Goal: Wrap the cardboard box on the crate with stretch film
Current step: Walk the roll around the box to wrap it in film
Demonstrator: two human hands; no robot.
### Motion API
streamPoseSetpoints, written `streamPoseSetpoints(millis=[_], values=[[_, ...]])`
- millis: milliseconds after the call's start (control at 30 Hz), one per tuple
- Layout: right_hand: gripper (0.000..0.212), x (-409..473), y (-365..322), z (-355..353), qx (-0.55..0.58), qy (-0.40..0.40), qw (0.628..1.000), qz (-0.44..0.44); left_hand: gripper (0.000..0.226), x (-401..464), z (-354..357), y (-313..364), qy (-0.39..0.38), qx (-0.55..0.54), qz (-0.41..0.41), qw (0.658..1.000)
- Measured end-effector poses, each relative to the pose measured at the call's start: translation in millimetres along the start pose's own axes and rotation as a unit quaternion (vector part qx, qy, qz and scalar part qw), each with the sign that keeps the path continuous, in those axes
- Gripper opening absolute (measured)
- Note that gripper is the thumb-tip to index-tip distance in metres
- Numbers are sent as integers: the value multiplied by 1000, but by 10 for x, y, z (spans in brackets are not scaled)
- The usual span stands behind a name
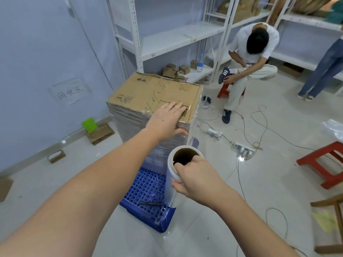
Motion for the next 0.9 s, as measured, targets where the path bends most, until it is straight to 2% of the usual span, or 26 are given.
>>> streamPoseSetpoints(millis=[100,200,267,400,500,600,667,800,900], values=[[27,-16,31,-26,35,-2,995,94,108,-2,-4,-11,-1,-8,-6,1000],[42,61,68,-18,15,-6,986,167,108,-12,-13,-4,0,-16,-2,1000],[51,124,109,-21,-7,2,981,196,109,-25,-9,-6,4,-26,-2,1000],[49,182,81,35,1,-33,978,205,112,-14,-15,-29,-6,-29,18,999],[40,164,48,9,11,-27,970,241,111,-30,0,-89,-34,-36,81,996],[26,128,21,-6,4,-14,952,305,105,-140,-22,-297,-55,-34,177,982],[23,140,1,-4,-11,-9,934,357,106,-212,-31,-563,-56,-5,209,976],[60,208,0,33,-42,-7,886,461,111,-309,29,-1175,-52,27,204,977],[69,239,11,36,-51,30,860,506,104,-368,96,-1301,-49,25,217,975]])
Point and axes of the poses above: each hand's wrist, its own x-axis towards the middle knuckle, its own z-axis out of the palm, y = z × x, the point moved 8 cm from there along x, towards the middle knuckle, and after that the axes turned 13 degrees about z, right-handed, at the moved point
